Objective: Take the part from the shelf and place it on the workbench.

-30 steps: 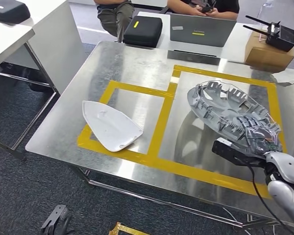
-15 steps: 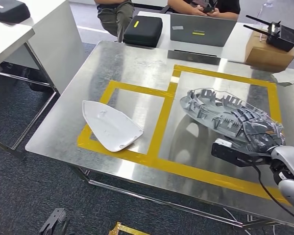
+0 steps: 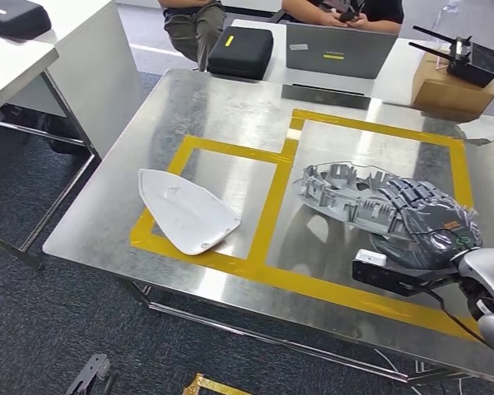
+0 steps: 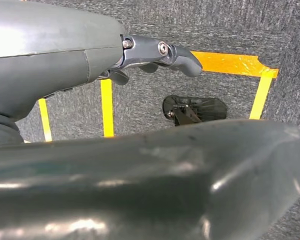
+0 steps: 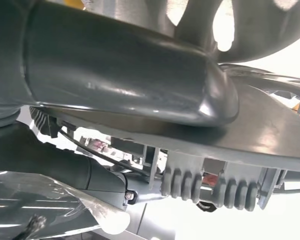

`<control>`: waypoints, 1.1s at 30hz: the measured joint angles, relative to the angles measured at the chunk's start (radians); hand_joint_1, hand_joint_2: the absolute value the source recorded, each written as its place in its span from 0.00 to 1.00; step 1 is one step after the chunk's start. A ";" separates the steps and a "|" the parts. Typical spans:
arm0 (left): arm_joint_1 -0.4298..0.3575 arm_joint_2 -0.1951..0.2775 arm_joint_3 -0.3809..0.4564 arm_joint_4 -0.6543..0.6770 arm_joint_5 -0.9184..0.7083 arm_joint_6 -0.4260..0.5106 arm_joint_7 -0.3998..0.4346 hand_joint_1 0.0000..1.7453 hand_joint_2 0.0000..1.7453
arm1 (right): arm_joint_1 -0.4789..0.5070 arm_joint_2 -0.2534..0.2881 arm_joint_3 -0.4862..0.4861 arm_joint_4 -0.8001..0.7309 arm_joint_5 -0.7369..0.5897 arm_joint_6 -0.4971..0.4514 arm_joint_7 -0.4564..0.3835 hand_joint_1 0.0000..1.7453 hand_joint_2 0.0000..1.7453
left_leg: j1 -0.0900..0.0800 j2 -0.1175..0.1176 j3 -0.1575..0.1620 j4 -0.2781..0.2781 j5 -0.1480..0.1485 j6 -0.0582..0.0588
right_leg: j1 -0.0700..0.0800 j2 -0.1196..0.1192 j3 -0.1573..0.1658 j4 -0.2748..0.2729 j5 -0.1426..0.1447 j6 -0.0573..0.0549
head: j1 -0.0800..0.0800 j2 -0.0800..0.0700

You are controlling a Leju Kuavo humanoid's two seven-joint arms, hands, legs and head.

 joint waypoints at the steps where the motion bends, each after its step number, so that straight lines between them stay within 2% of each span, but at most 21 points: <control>1: 0.000 0.000 0.000 0.000 0.000 0.000 0.000 0.00 0.00 | -0.001 -0.001 0.001 -0.001 0.001 0.000 0.000 0.00 0.00 | 0.000 0.000 0.000 0.000 0.000 0.000 | 0.000 0.000 0.000 0.000 0.000 0.000 | 0.000 0.000; 7: 0.003 0.000 -0.003 0.002 0.035 -0.012 -0.022 0.00 0.00 | -0.024 -0.022 0.037 -0.021 0.061 -0.014 -0.009 0.00 0.00 | 0.000 0.000 0.000 0.000 0.000 0.000 | 0.000 0.000 0.000 0.000 0.000 0.000 | 0.000 0.000; 17: 0.011 0.011 -0.052 0.004 0.161 0.006 -0.074 0.00 0.00 | -0.152 -0.086 0.126 -0.070 0.132 0.017 -0.026 0.00 0.00 | 0.000 0.000 0.000 0.000 0.000 0.000 | 0.000 0.000 0.000 0.000 0.000 0.000 | 0.000 0.000; 23: 0.008 0.035 -0.128 -0.006 0.275 0.052 -0.118 0.00 0.00 | -0.291 -0.130 0.227 -0.063 0.121 0.087 -0.081 0.00 0.00 | 0.000 0.000 0.000 0.000 0.000 0.000 | 0.000 0.000 0.000 0.000 0.000 0.000 | 0.000 0.000; 28: -0.014 0.048 -0.204 -0.008 0.347 0.050 -0.157 0.00 0.00 | -0.402 -0.140 0.329 -0.047 0.064 0.126 -0.111 0.00 0.00 | 0.000 0.000 0.000 0.000 0.000 0.000 | 0.000 0.000 0.000 0.000 0.000 0.000 | 0.000 0.000; 31: -0.029 0.054 -0.245 -0.008 0.382 0.041 -0.174 0.00 0.00 | -0.452 -0.142 0.377 -0.042 0.023 0.126 -0.113 0.00 0.00 | 0.000 0.000 0.000 0.000 0.001 -0.001 | 0.000 0.000 0.000 0.000 0.000 0.000 | 0.000 0.000; 33: -0.037 0.057 -0.272 -0.008 0.405 0.042 -0.185 0.00 0.00 | -0.468 -0.144 0.397 -0.039 0.022 0.091 -0.092 0.00 0.00 | 0.000 0.000 0.000 0.000 0.001 -0.001 | 0.000 0.000 0.000 0.000 0.000 0.000 | 0.000 0.000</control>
